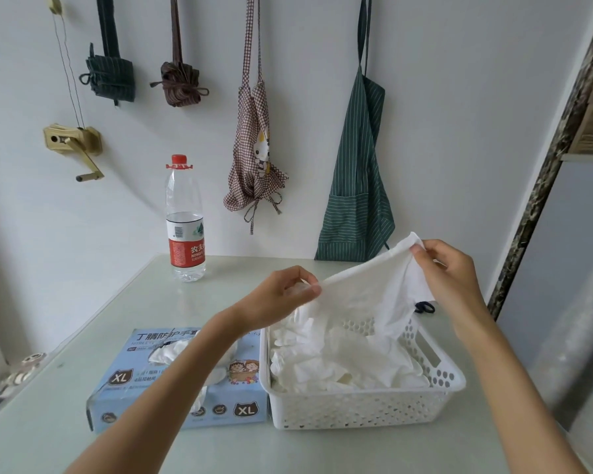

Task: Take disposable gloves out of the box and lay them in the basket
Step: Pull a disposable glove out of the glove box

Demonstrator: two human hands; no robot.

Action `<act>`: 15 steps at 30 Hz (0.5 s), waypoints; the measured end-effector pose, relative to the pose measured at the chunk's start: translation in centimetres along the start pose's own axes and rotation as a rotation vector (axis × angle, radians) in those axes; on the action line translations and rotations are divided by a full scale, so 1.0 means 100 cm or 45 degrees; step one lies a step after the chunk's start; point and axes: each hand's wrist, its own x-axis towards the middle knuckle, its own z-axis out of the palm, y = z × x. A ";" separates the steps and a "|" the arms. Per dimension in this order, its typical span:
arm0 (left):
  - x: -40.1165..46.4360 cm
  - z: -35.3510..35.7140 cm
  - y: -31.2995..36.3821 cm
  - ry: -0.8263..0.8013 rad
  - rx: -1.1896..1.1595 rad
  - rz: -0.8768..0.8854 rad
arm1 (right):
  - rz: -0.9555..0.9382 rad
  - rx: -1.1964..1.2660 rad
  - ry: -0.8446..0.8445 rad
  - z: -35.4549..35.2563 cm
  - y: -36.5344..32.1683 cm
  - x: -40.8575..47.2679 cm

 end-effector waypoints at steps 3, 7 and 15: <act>-0.005 -0.009 0.000 0.154 0.156 0.034 | -0.047 -0.007 -0.065 -0.003 -0.007 -0.008; -0.019 -0.024 0.002 0.369 0.270 0.070 | -0.138 0.049 -0.167 -0.005 -0.026 -0.028; -0.018 -0.061 0.045 0.547 0.603 0.068 | -0.012 0.371 -0.307 0.010 -0.044 -0.040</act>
